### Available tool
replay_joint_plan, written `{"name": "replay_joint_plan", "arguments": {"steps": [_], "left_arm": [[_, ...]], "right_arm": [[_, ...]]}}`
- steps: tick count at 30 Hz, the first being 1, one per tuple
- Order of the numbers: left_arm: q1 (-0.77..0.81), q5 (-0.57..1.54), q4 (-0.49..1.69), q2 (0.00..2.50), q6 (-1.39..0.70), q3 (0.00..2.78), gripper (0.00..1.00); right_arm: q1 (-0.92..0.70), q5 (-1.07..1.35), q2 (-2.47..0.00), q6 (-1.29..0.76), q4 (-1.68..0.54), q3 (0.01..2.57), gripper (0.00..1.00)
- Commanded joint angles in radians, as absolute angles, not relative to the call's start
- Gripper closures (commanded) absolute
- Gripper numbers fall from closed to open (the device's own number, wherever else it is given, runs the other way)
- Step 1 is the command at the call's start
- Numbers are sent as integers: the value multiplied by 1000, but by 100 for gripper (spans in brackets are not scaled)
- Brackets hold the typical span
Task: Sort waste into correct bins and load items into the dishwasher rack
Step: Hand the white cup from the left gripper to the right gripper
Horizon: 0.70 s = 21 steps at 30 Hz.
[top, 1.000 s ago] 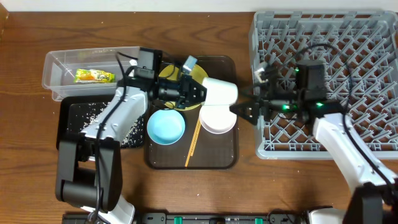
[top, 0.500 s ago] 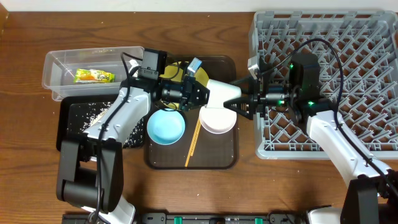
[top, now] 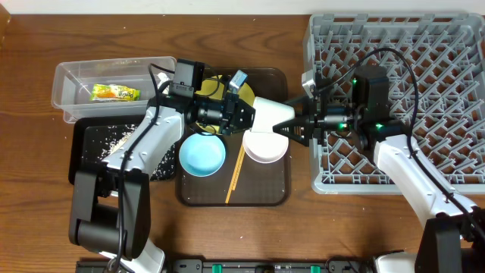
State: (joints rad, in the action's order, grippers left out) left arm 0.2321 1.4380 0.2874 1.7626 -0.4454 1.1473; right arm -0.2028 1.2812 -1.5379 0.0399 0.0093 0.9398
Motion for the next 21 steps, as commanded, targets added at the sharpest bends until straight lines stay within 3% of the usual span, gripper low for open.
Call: {"name": "replay_joint_plan", "arguments": {"steps": [1, 5, 9, 12, 15, 17, 21], "left_arm": [[232, 1432, 282, 1760, -448, 1153, 94], [232, 1423, 281, 1760, -446, 1153, 87], [233, 1316, 283, 1760, -418, 1153, 72], [231, 1097, 353, 1760, -333, 1153, 65], [227, 772, 475, 1756, -319, 1153, 61], [215, 703, 523, 1742, -275, 1154, 60], [160, 596, 598, 1658, -218, 1154, 57]], "right_arm": [[-211, 1328, -1538, 38, 3, 953, 40], [-210, 1320, -1538, 38, 3, 953, 45], [-210, 1298, -1538, 37, -3, 953, 64], [-210, 1218, -1538, -8, -19, 953, 69], [-207, 1098, -1534, -46, -27, 953, 89], [-199, 1045, -1526, -59, -26, 953, 99], [-170, 920, -1482, -96, -27, 959, 99]]}}
